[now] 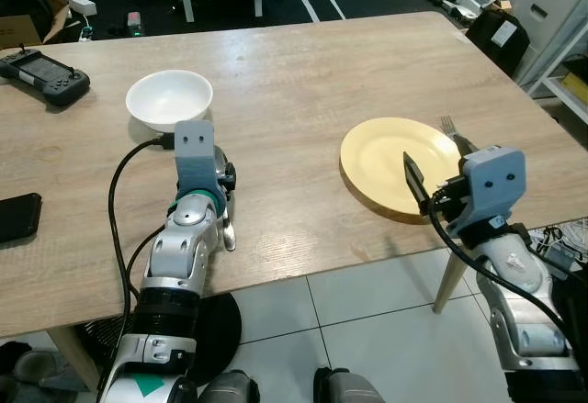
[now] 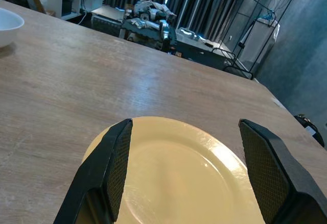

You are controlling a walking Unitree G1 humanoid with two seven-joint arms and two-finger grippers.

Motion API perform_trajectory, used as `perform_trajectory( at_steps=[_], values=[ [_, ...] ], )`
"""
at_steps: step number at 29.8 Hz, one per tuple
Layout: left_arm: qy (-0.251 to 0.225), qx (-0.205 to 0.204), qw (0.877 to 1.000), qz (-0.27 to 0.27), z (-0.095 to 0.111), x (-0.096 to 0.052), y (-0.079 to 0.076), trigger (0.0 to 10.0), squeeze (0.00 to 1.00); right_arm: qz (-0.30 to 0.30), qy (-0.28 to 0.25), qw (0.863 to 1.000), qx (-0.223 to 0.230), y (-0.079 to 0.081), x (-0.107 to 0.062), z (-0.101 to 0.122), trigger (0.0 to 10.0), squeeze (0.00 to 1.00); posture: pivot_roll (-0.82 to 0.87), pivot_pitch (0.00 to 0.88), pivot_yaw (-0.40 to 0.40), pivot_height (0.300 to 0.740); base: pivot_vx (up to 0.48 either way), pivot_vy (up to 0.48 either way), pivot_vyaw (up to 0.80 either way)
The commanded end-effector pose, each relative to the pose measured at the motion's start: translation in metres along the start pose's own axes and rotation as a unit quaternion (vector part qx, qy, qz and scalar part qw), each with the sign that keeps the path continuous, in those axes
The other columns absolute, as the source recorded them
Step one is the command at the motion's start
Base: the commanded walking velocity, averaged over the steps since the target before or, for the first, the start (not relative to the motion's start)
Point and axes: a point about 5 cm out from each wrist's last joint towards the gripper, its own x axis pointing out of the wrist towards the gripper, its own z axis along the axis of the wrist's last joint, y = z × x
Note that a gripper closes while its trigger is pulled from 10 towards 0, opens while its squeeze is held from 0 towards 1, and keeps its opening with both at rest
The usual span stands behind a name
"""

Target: Setting the table

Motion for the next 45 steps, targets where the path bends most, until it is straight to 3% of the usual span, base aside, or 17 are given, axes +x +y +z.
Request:
perform_trajectory(
  at_steps=[1, 5, 8, 9, 10, 11, 12, 13, 28, 31, 35, 36, 39, 41, 42, 44, 45],
  values=[
    [0.060, -0.008, 0.998, 0.005, -0.023, 0.002, 0.003, 9.5, 0.00, 0.004, 0.011, 1.000, 0.005, 0.001, -0.003, -0.003, 10.0, 0.00, 0.03, 0.000, 0.030, 0.740, 0.000, 0.000, 0.00],
    [0.082, -0.008, 0.997, 0.004, -0.032, 0.004, 0.004, 9.6, 0.00, 0.004, 0.012, 1.000, 0.005, 0.001, -0.003, -0.003, 10.0, 0.00, 0.03, 0.000, 0.028, 0.740, 0.000, 0.000, 0.00],
    [0.117, 0.014, 0.993, -0.001, -0.047, 0.007, 0.009, 8.1, 0.00, 0.006, 0.012, 1.000, 0.005, 0.002, -0.003, -0.003, 10.0, 0.00, 0.02, 0.000, 0.031, 0.740, 0.000, 0.000, 0.00],
    [0.125, 0.033, 0.992, 0.001, -0.052, 0.006, 0.013, 4.5, 0.00, 0.005, 0.012, 1.000, 0.005, 0.002, -0.003, -0.003, 10.0, 0.00, 0.02, 0.000, 0.033, 0.740, 0.000, 0.000, 0.00],
    [0.125, 0.033, 0.992, 0.001, -0.052, 0.006, 0.013, 4.5, 0.00, 0.005, 0.012, 1.000, 0.005, 0.002, -0.003, -0.003, 10.0, 0.00, 0.02, 0.000, 0.033, 0.740, 0.000, 0.000, 0.00],
    [0.128, 0.050, 0.990, 0.007, -0.055, 0.004, 0.018, 2.0, 0.00, 0.005, 0.011, 1.000, 0.005, 0.002, -0.003, -0.003, 10.0, 0.00, 0.02, 0.000, 0.034, 0.740, 0.000, 0.000, 0.00],
    [0.128, 0.050, 0.990, 0.007, -0.055, 0.004, 0.018, 2.0, 0.00, 0.005, 0.011, 1.000, 0.005, 0.002, -0.003, -0.003, 10.0, 0.00, 0.02, 0.000, 0.034, 0.740, 0.000, 0.000, 0.00],
    [0.128, 0.063, 0.990, 0.015, -0.057, 0.002, 0.022, 0.0, 0.00, 0.004, 0.012, 1.000, 0.006, 0.002, -0.004, -0.003, 10.0, 0.00, 0.03, 0.000, 0.033, 0.740, 0.000, 0.000, 0.00],
    [0.069, 0.111, 0.991, 0.036, -0.043, 0.006, 0.031, 0.0, 0.00, 0.005, 0.012, 1.000, 0.009, 0.003, -0.001, -0.003, 10.0, 0.00, 0.03, 0.000, 0.026, 0.740, 0.000, 0.000, 0.00],
    [-0.016, 0.144, 0.989, 0.005, -0.017, 0.009, 0.024, 0.0, 0.00, 0.002, 0.012, 1.000, 0.011, 0.004, -0.002, -0.003, 10.0, 0.00, 0.03, 0.000, 0.025, 0.740, 0.000, 0.000, 0.00],
    [-0.067, 0.157, 0.985, -0.020, -0.002, 0.008, 0.018, 0.0, 0.00, 0.000, 0.012, 1.000, 0.013, 0.004, -0.002, -0.003, 10.0, 0.00, 0.03, 0.000, 0.025, 0.740, 0.000, 0.000, 0.00],
    [-0.120, 0.142, 0.981, -0.048, 0.024, 0.006, 0.013, 10.0, 0.00, -0.025, 0.010, 0.999, 0.031, 0.003, -0.002, -0.002, 10.0, 0.00, 0.03, 0.000, 0.022, 0.740, 0.000, 0.000, 0.00],
    [-0.156, 0.132, 0.977, -0.066, 0.041, 0.002, 0.010, 10.0, 0.00, -0.042, 0.009, 0.998, 0.044, 0.003, -0.002, -0.002, 10.0, 0.00, 0.04, 0.000, 0.022, 0.740, 0.000, 0.000, 0.00],
    [-0.245, 0.130, 0.952, -0.130, 0.081, -0.010, 0.000, 10.0, 0.00, -0.119, 0.015, 0.989, 0.084, -0.004, -0.002, -0.004, 10.0, 0.00, 0.04, 0.000, 0.021, 0.740, 0.000, 0.000, 0.00],
    [-0.245, 0.130, 0.952, -0.130, 0.081, -0.010, 0.000, 10.0, 0.00, -0.119, 0.015, 0.989, 0.084, -0.004, -0.002, -0.004, 10.0, 0.00, 0.04, 0.000, 0.021, 0.740, 0.000, 0.000, 0.00],
    [-0.278, 0.127, 0.931, -0.201, 0.098, -0.021, -0.012, 10.0, 0.00, -0.166, 0.017, 0.980, 0.106, -0.010, -0.005, -0.006, 10.0, 0.00, 0.04, 0.000, 0.024, 0.740, 0.000, 0.000, 0.00],
    [-0.278, 0.127, 0.931, -0.201, 0.098, -0.021, -0.012, 10.0, 0.00, -0.166, 0.017, 0.980, 0.106, -0.010, -0.005, -0.006, 10.0, 0.00, 0.04, 0.000, 0.024, 0.740, 0.000, 0.000, 0.00]
  ],
)
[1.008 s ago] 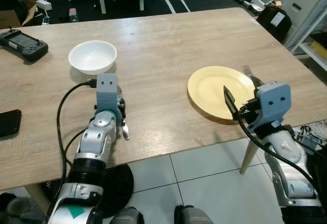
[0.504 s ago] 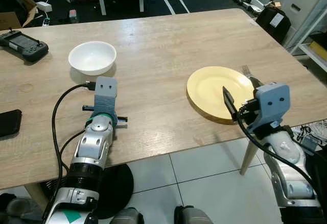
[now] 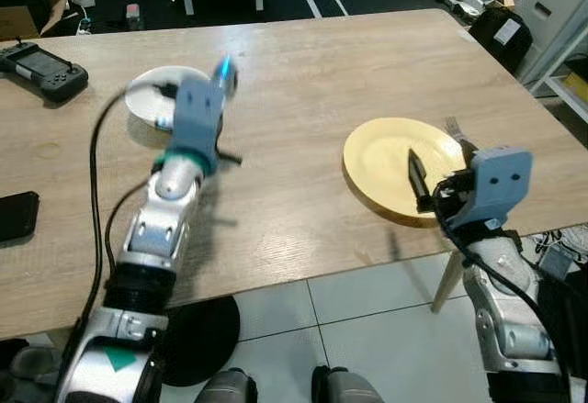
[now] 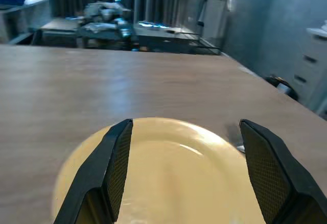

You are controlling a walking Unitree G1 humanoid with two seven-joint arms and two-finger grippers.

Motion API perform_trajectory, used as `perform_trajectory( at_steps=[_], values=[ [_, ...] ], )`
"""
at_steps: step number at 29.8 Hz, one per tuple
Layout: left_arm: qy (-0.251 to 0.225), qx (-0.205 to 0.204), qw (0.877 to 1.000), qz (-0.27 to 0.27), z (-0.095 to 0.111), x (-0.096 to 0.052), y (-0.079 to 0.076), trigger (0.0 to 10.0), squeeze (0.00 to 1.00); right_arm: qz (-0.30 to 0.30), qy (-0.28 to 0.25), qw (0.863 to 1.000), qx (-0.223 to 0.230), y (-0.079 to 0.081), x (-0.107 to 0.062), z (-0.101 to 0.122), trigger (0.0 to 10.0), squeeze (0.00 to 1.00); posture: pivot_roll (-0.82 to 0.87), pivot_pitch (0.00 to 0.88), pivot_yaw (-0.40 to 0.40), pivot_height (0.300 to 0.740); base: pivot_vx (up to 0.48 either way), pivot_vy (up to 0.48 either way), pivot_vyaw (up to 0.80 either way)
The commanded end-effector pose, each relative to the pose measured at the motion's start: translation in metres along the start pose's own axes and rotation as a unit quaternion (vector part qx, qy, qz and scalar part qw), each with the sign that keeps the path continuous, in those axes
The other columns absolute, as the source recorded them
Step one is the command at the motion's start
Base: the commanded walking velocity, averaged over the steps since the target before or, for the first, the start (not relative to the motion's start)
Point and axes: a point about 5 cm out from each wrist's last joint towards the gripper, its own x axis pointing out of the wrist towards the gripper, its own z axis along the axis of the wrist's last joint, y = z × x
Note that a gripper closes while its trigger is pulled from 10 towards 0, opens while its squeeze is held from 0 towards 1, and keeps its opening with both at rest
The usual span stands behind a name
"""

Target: Setting the table

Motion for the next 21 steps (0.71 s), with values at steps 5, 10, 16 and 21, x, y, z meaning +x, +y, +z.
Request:
perform_trajectory(
  at_steps=[5, 10, 16, 21],
  values=[
    [-0.021, -0.079, 0.988, -0.134, 0.012, -0.001, -0.029, 10.0, 0.00, -0.077, 0.006, 0.997, 0.004, -0.021, -0.006, -0.002, 10.0, 0.00, 0.02, 0.000, 0.030, 0.740, 0.000, 0.000, 0.00],
    [-0.021, -0.075, 0.987, -0.139, 0.009, -0.003, -0.037, 10.0, 0.00, -0.080, 0.006, 0.997, 0.001, -0.023, -0.008, -0.001, 10.0, 0.00, 0.02, 0.000, 0.032, 0.740, 0.000, 0.000, 0.00],
    [-0.005, -0.079, 0.992, -0.099, -0.003, -0.003, -0.046, 10.0, 0.00, -0.080, 0.009, 0.997, 0.003, -0.020, -0.013, -0.001, 10.0, 0.00, 0.01, 0.000, 0.026, 0.740, 0.000, 0.000, 0.00],
    [-0.002, -0.081, 0.993, -0.086, -0.005, -0.002, -0.047, 10.0, 0.00, -0.080, 0.010, 0.997, 0.005, -0.018, -0.013, -0.002, 10.0, 0.00, 0.01, 0.000, 0.027, 0.740, 0.000, 0.000, 0.00]
  ],
)
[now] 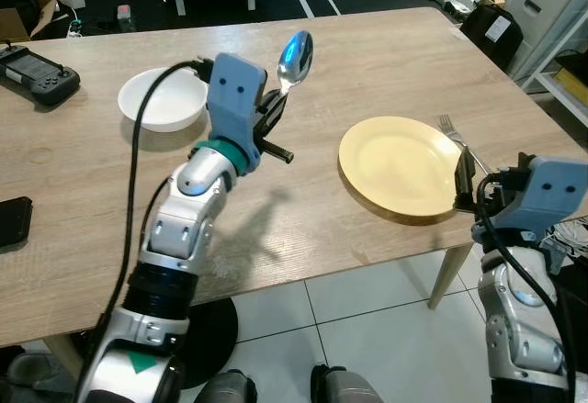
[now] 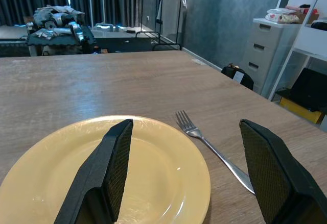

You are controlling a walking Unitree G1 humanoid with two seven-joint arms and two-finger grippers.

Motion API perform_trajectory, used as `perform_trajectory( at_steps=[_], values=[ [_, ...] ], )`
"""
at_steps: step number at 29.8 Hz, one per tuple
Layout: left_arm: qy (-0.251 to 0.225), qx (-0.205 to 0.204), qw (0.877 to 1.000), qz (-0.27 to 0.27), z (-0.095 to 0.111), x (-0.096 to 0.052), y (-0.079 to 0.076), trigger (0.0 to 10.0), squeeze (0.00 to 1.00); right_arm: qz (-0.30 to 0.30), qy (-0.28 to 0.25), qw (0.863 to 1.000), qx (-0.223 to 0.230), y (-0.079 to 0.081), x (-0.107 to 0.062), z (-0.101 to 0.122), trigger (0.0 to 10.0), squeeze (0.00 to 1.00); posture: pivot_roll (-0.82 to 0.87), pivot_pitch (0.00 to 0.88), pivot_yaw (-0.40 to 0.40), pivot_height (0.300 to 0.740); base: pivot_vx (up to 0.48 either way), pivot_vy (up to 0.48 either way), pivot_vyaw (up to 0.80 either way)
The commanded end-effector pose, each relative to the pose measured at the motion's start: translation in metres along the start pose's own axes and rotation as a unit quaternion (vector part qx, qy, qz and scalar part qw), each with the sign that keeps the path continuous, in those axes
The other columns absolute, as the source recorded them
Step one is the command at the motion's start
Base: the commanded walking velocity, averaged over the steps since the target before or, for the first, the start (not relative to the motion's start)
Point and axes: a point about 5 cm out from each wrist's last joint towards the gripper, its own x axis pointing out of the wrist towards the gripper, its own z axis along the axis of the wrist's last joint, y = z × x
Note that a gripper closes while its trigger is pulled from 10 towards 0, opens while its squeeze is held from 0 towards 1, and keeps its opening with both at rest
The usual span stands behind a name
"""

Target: Setting the table

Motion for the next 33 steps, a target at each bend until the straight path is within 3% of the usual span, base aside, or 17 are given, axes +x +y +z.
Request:
perform_trajectory(
  at_steps=[1, 12, 33],
  values=[
    [0.006, 0.002, 1.000, 0.006, -0.0044, 0.0000, 0.0013, 10.0, 0.00, -0.004, 0.005, 1.000, -0.001, -0.0006, -0.0019, -0.0006, 10.0, 0.00, 0.01, 0.000, 0.028, 0.740, 0.000, 0.000, 0.00],
    [0.009, -0.002, 1.000, 0.018, -0.0054, 0.0021, 0.0059, 10.0, 0.00, -0.005, 0.007, 1.000, 0.020, 0.0025, -0.0028, -0.0002, 10.0, 0.00, 0.00, 0.000, 0.030, 0.740, 0.000, 0.000, 0.00],
    [0.006, -0.001, 1.000, 0.021, -0.0070, 0.0041, 0.0063, 10.0, 0.00, -0.004, 0.006, 1.000, 0.021, 0.0010, -0.0024, 0.0007, 10.0, 0.00, 0.00, 0.000, 0.035, 0.740, -0.278, 0.000, 0.00]
  ],
)
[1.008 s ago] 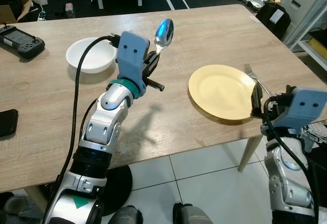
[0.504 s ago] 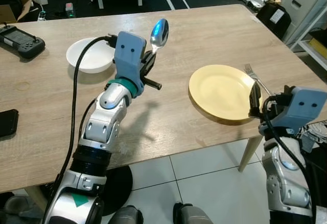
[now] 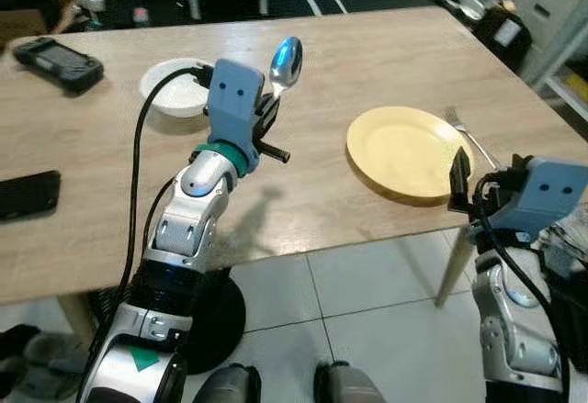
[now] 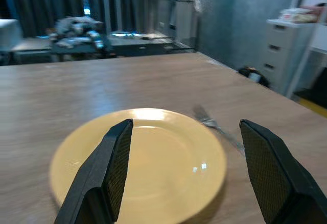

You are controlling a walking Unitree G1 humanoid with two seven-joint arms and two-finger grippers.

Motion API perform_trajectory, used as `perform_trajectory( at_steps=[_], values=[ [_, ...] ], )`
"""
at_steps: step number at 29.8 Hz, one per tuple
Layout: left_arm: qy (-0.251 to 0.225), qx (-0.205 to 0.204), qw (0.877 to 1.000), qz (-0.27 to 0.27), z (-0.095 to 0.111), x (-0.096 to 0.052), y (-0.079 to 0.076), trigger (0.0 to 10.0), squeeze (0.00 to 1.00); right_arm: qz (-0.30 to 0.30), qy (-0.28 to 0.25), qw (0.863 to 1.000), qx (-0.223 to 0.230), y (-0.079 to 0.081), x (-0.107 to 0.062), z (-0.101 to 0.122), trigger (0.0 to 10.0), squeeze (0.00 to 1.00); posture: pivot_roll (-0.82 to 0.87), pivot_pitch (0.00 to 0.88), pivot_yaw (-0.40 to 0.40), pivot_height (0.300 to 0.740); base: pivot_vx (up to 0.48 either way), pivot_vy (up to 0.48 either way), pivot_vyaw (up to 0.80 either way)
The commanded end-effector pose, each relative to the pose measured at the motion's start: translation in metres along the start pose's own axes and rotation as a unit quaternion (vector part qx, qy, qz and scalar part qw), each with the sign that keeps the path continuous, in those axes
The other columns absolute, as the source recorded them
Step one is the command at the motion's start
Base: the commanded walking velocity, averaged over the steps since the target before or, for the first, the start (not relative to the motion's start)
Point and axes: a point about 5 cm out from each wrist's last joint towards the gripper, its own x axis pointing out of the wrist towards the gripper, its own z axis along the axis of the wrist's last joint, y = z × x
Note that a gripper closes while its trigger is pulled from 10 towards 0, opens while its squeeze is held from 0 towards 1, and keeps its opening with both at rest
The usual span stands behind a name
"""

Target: Setting the table

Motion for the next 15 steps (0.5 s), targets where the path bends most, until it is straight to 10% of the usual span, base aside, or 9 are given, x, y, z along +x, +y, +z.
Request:
perform_trajectory(
  at_steps=[1, 15],
  values=[
    [-0.001, -0.003, 1.000, -0.001, -0.0009, 0.0008, -0.0003, 10.0, 0.00, -0.002, 0.007, 1.000, 0.004, -0.0016, -0.0012, -0.0016, 10.0, 0.00, 0.00, 0.000, 0.036, 0.740, -0.277, 0.000, 0.00],
    [-0.003, -0.002, 1.000, -0.002, -0.0001, 0.0028, -0.0009, 10.0, 0.00, -0.004, 0.005, 1.000, 0.007, -0.0021, -0.0017, -0.0003, 10.0, 0.00, -0.01, 0.000, 0.041, 0.740, -0.277, 0.000, 0.00]
  ],
)
